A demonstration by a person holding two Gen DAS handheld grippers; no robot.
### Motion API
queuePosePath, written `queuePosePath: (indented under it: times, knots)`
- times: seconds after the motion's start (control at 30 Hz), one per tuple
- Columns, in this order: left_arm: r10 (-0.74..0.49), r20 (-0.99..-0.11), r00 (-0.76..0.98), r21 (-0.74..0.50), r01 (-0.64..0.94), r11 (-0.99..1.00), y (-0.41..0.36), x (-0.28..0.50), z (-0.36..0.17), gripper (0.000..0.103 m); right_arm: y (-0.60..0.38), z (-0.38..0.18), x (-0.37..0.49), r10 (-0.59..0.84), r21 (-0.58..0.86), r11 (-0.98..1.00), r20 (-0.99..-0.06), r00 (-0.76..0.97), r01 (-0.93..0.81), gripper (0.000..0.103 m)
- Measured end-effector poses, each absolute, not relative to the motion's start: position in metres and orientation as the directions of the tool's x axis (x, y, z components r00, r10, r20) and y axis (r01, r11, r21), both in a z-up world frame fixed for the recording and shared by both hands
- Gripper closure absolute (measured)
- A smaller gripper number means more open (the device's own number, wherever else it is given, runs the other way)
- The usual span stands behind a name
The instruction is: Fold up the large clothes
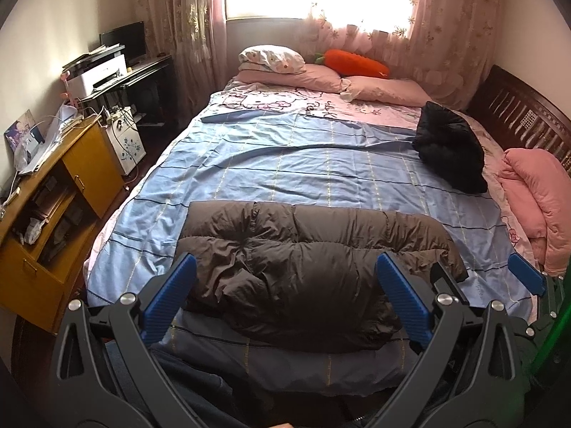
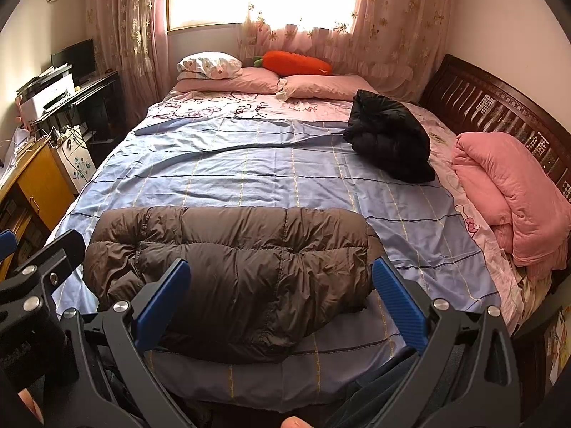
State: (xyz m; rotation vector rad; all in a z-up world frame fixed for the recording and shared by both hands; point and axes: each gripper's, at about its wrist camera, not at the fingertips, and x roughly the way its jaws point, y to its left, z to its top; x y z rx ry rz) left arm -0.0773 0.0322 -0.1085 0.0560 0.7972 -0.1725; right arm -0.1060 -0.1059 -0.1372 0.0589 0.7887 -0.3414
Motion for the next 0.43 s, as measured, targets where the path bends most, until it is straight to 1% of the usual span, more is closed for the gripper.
queuePosePath:
  times: [0.13,0.23,0.33,0.43]
  knots:
    - [-0.12,-0.709,0.695,0.002,0.171,0.985,0.031,-0.079,-0.108,0.002,-0.106,-0.138,-0.106,-0.278,-0.074,0.944,-0.706,0.651,0.323,0.001]
    - [-0.182,-0.725,0.664,-0.057,0.205,0.977,0.032,-0.075,-0.112,0.002,-0.105,-0.142,-0.109,-0.28,-0.077,0.943,-0.707,0.649,0.323,0.001]
    - [-0.207,-0.73,0.651,-0.09,0.208,0.974,0.034,-0.072,-0.118,0.002,-0.108,-0.143,-0.108,-0.278,-0.076,0.944,-0.709,0.649,0.321,0.001]
    - [-0.175,-0.732,0.659,-0.069,0.183,0.981,0.034,-0.07,-0.125,0.002,-0.11,-0.149,-0.108,-0.282,-0.082,0.943,-0.714,0.641,0.323,0.001]
